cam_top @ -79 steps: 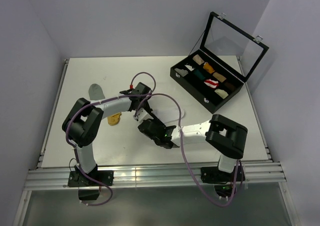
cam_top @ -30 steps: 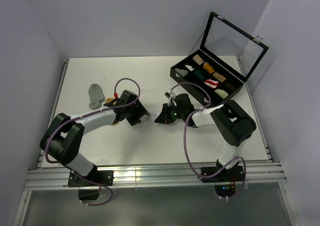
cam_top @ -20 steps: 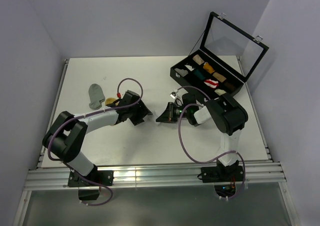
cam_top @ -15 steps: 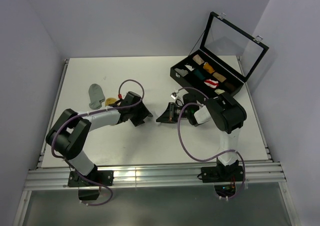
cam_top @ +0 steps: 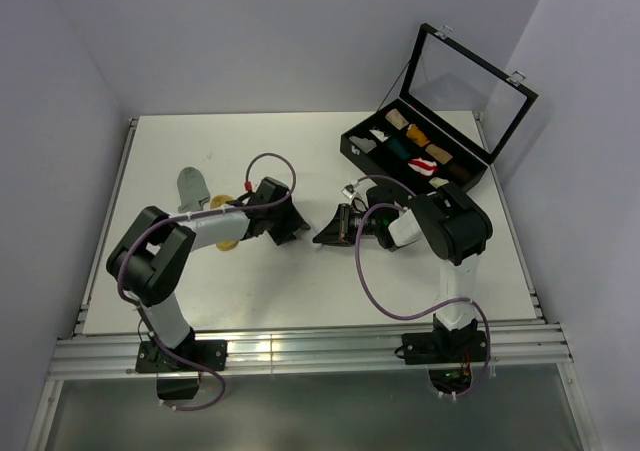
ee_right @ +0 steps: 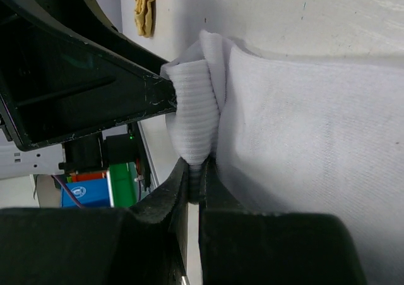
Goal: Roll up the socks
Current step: Roll the sock at the center of the board.
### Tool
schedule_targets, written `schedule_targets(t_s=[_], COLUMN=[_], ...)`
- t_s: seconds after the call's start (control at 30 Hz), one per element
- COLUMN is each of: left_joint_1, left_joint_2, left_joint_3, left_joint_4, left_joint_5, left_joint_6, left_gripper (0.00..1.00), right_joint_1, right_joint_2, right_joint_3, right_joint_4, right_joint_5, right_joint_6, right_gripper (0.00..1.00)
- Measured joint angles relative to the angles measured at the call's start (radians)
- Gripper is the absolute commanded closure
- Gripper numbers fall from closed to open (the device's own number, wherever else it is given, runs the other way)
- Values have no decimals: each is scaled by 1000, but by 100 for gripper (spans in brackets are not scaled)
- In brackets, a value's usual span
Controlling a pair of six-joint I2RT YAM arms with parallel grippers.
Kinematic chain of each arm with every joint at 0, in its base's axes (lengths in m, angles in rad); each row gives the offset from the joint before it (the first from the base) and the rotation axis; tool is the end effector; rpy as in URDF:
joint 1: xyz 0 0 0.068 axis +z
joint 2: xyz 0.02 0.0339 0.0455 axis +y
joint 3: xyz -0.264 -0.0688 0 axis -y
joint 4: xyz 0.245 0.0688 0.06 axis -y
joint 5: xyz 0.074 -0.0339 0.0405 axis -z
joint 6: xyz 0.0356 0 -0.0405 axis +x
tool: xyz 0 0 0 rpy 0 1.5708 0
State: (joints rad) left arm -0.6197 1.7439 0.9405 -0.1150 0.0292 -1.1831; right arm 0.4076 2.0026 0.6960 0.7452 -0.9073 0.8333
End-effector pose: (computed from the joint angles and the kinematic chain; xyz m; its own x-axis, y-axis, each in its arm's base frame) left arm 0.2805 -0.2014 0.1518 -0.7954 -0.5693 -0.2080 -0.3739 0.7310 -0.5708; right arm 0.2951 0.1580 0.0814 -0.9625 0.0809 -0.2588 -0.2141 0.3586 0.9086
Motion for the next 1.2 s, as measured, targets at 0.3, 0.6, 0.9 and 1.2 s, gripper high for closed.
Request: schedule_targets(t_s=[0.3, 0.6, 0.9, 1.2], left_joint_1=[-1, -2, -8, -8], left_joint_2=[65, 109, 145, 130], left_joint_3=[60, 151, 252, 256], left_joint_4=[-3, -98, -233, -283], left_joint_5=[29, 35, 0, -43], left_joint_6=[16, 60, 173, 220], left_gripper=[72, 91, 91, 91], right_joint_1=[-2, 14, 196, 480], right_joint_2=[2, -106, -380, -453], right_joint_3=[16, 37, 38, 102], right_joint_4=[-35, -249, -561, -660], right_joint_5=[-4, 113, 599, 1080], right_joint_6=[-5, -123, -325, -523], right_gripper=[100, 53, 48, 48])
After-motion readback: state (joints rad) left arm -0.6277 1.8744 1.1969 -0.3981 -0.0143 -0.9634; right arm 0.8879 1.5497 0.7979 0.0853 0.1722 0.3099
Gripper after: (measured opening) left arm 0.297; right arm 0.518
